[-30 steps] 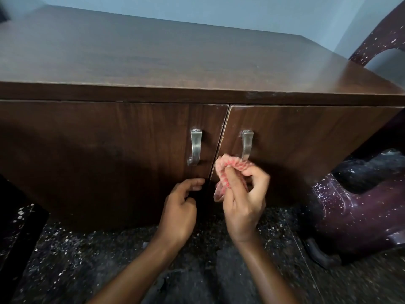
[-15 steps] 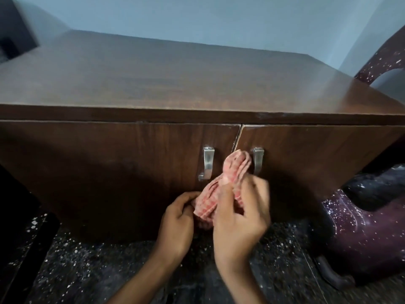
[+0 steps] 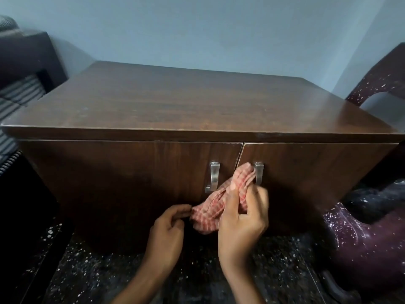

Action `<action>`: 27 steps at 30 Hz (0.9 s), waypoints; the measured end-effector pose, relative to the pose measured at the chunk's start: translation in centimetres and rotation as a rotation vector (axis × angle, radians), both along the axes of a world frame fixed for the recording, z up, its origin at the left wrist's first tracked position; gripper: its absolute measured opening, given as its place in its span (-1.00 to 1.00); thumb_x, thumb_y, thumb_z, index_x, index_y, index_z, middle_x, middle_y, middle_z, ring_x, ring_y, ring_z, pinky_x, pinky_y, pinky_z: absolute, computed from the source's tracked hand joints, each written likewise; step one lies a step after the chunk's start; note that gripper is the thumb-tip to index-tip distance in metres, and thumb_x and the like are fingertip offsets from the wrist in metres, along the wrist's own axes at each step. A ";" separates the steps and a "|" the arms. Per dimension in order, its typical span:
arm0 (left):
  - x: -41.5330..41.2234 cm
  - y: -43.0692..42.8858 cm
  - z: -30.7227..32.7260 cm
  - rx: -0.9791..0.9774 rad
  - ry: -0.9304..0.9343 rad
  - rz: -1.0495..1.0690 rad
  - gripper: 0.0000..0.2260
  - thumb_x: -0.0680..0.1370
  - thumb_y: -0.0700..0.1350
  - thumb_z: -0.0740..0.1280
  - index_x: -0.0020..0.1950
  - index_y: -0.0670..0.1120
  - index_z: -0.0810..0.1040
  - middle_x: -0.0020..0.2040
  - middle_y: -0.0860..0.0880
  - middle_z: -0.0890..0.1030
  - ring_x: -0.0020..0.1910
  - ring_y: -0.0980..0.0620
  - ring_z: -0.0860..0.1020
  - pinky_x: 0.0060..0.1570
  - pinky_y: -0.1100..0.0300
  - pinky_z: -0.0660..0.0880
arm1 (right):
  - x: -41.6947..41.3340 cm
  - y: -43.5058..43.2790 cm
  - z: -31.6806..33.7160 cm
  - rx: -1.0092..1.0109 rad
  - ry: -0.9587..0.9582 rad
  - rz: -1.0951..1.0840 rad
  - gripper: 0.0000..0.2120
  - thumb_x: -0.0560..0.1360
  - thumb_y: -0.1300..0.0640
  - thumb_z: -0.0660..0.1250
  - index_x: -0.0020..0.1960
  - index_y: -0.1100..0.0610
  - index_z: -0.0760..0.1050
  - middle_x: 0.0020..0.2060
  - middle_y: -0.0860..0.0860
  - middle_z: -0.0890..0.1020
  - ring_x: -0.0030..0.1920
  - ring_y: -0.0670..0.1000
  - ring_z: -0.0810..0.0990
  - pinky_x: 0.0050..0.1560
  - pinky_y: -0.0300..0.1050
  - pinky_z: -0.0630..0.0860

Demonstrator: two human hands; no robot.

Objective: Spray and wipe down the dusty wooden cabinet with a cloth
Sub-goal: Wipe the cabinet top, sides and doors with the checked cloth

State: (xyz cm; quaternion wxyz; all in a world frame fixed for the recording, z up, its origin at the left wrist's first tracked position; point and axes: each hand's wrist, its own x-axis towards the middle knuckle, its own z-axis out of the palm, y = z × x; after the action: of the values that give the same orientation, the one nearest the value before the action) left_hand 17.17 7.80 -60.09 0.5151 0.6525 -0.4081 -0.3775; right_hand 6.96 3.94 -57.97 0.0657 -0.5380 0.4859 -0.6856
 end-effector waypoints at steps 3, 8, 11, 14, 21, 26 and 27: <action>0.5 -0.1 0.3 0.022 -0.013 0.045 -0.60 0.51 -0.42 0.12 -0.09 0.07 0.54 -0.05 0.00 0.63 0.00 0.07 0.56 -0.07 0.34 0.40 | 0.6 -0.5 1.5 -0.047 0.077 -0.012 -0.77 0.50 0.37 0.31 0.13 0.42 0.53 -0.12 0.17 0.54 -0.08 -0.10 0.52 0.00 -0.38 0.43; 1.2 0.3 0.8 0.101 0.027 0.098 -0.68 0.58 -0.30 0.12 -0.13 0.06 0.54 -0.07 0.00 0.63 -0.21 0.07 0.54 -0.20 0.28 0.42 | -0.4 0.9 -2.0 0.046 0.055 0.053 -0.71 0.49 0.24 0.26 0.10 0.40 0.56 -0.13 0.17 0.55 -0.08 -0.10 0.51 -0.03 -0.33 0.47; 2.4 0.5 1.5 0.139 0.083 0.123 -0.70 0.59 -0.27 0.13 -0.17 0.05 0.54 -0.10 0.00 0.63 -0.11 0.01 0.56 -0.13 0.20 0.45 | -1.6 1.7 -0.4 -0.046 0.032 0.007 -0.78 0.46 0.31 0.31 0.03 0.44 0.57 -0.16 0.13 0.51 -0.11 -0.15 0.50 -0.09 -0.32 0.47; 4.2 1.0 2.6 0.147 0.086 0.160 -0.71 0.59 -0.27 0.12 -0.19 -0.01 0.55 -0.11 -0.06 0.64 -0.07 -0.04 0.57 -0.04 0.13 0.46 | -1.7 2.2 3.5 -0.155 0.059 -0.048 -0.76 0.46 0.38 0.33 0.10 0.45 0.53 -0.09 0.11 0.47 -0.08 -0.10 0.48 0.01 -0.37 0.40; 8.7 3.8 4.1 0.120 0.032 0.365 -0.67 0.51 -0.38 0.05 -0.36 -0.14 0.46 -0.37 -0.08 0.56 -0.45 0.03 0.46 -0.49 0.29 0.33 | 5.6 0.4 4.9 -0.161 0.193 0.028 -0.68 0.49 0.32 0.30 0.24 0.32 0.50 -0.04 0.19 0.56 0.02 0.13 0.59 0.06 0.04 0.53; 12.5 6.8 5.2 -0.132 -0.095 0.747 -0.67 0.43 -0.40 0.06 -0.41 -0.07 0.40 -0.40 -0.06 0.47 -0.46 0.03 0.40 -0.39 0.22 0.30 | 12.9 2.6 3.9 -0.286 0.402 0.140 -0.75 0.51 0.29 0.27 0.16 0.28 0.56 -0.10 0.14 0.60 -0.10 0.08 0.55 -0.11 -0.09 0.47; 13.2 7.3 5.3 -0.171 -0.114 0.811 -0.68 0.41 -0.39 0.05 -0.41 -0.05 0.40 -0.39 -0.05 0.47 -0.47 0.09 0.42 -0.39 0.22 0.31 | 14.5 3.2 3.4 -0.316 0.506 0.176 -0.75 0.52 0.28 0.23 0.17 0.24 0.56 -0.11 0.10 0.61 -0.17 0.06 0.53 -0.22 -0.11 0.45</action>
State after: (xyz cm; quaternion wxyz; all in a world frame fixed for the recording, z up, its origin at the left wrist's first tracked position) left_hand 30.33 15.09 -54.80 0.6508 0.7350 -0.1759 -0.0723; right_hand 21.43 7.19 -54.61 -0.0827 -0.7353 0.3257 -0.5886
